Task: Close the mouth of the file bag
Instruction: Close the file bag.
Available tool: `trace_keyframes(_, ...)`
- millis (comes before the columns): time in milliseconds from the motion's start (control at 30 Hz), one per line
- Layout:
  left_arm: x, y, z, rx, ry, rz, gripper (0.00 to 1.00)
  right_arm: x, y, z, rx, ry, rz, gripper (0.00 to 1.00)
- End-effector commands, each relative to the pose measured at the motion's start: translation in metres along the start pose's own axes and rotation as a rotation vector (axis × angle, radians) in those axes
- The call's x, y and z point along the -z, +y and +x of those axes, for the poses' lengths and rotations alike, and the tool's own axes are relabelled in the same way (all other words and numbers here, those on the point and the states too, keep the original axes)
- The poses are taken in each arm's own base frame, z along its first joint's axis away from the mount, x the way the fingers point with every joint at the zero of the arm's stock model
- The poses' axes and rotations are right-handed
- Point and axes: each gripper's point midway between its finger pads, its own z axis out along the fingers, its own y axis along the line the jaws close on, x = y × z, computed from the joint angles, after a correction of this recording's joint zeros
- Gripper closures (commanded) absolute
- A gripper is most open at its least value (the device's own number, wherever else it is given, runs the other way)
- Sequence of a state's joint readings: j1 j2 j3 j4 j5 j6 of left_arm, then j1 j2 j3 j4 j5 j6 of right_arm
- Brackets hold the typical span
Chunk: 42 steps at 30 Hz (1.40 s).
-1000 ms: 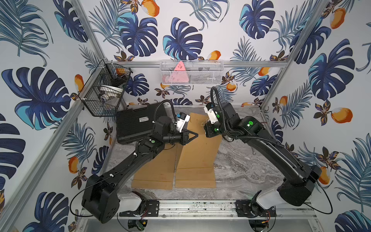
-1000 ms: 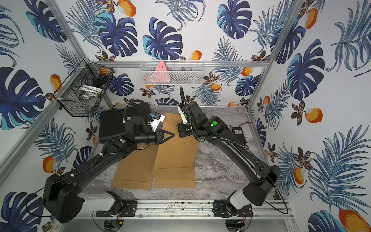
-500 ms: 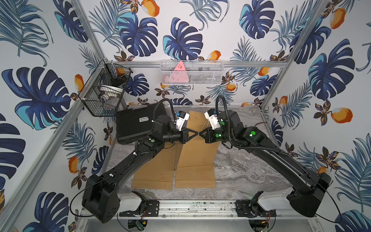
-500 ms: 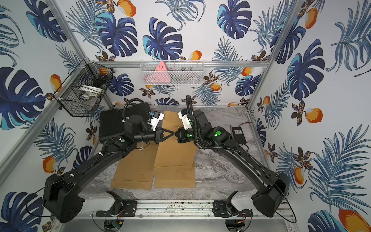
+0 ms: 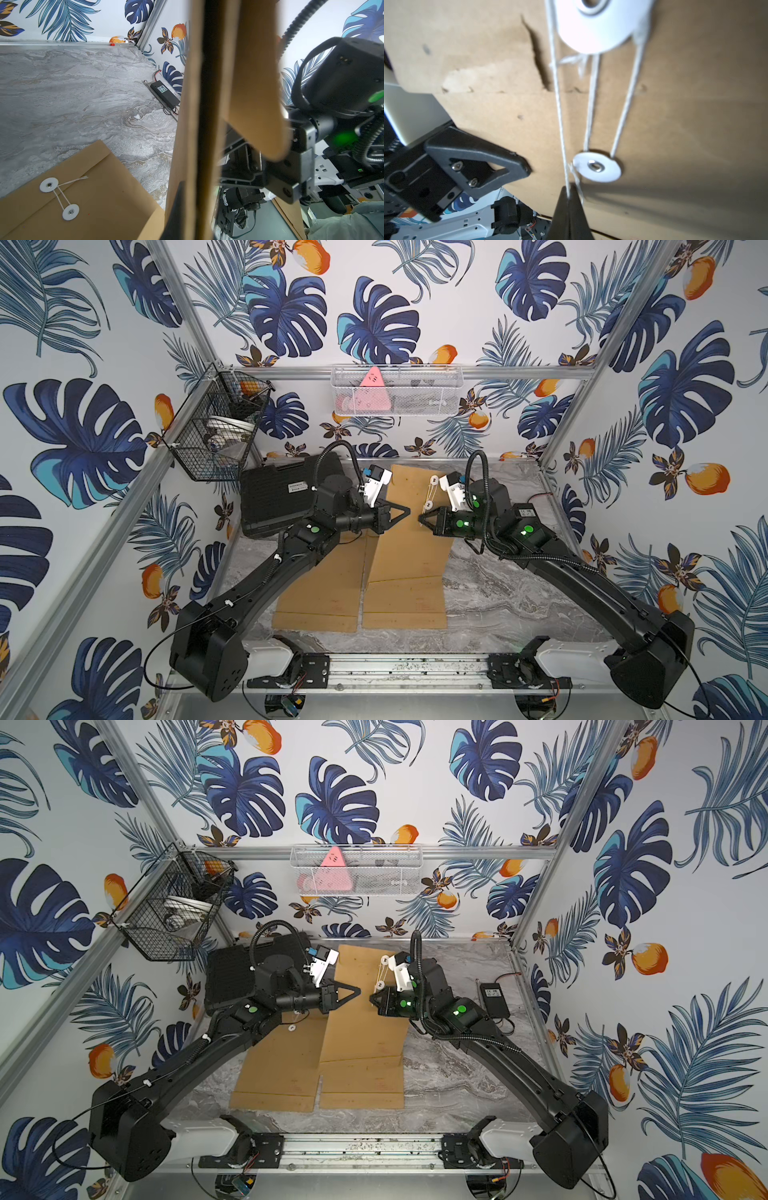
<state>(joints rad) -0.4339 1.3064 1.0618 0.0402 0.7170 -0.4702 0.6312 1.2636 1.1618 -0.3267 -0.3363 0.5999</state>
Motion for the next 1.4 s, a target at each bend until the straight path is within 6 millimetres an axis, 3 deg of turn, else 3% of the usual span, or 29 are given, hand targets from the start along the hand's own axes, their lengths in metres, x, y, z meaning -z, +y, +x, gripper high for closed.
trace_keyframes(0,0.003,-0.011,-0.013,-0.039,-0.036,0.037,1.00,0.003,0.014,-0.013,-0.023,-0.046,-0.082,1.00)
trace_keyframes(433,0.002,-0.013,-0.010,-0.037,-0.027,0.058,1.00,-0.006,0.043,-0.017,-0.026,-0.027,-0.190,1.00)
trace_keyframes(800,0.004,-0.020,-0.018,-0.061,-0.035,0.062,1.00,-0.016,0.033,-0.005,-0.070,0.000,-0.180,1.00)
trace_keyframes(1200,0.010,-0.027,-0.023,-0.076,-0.037,0.062,1.00,-0.001,0.017,-0.006,0.014,-0.040,-0.069,1.00)
trace_keyframes(1267,0.011,-0.032,-0.027,-0.078,-0.044,0.072,1.00,-0.001,0.011,-0.002,0.022,-0.052,-0.068,0.92)
trace_keyframes(1367,0.012,-0.036,-0.031,-0.076,-0.052,0.085,1.00,-0.002,0.010,-0.002,0.022,-0.080,-0.083,0.88)
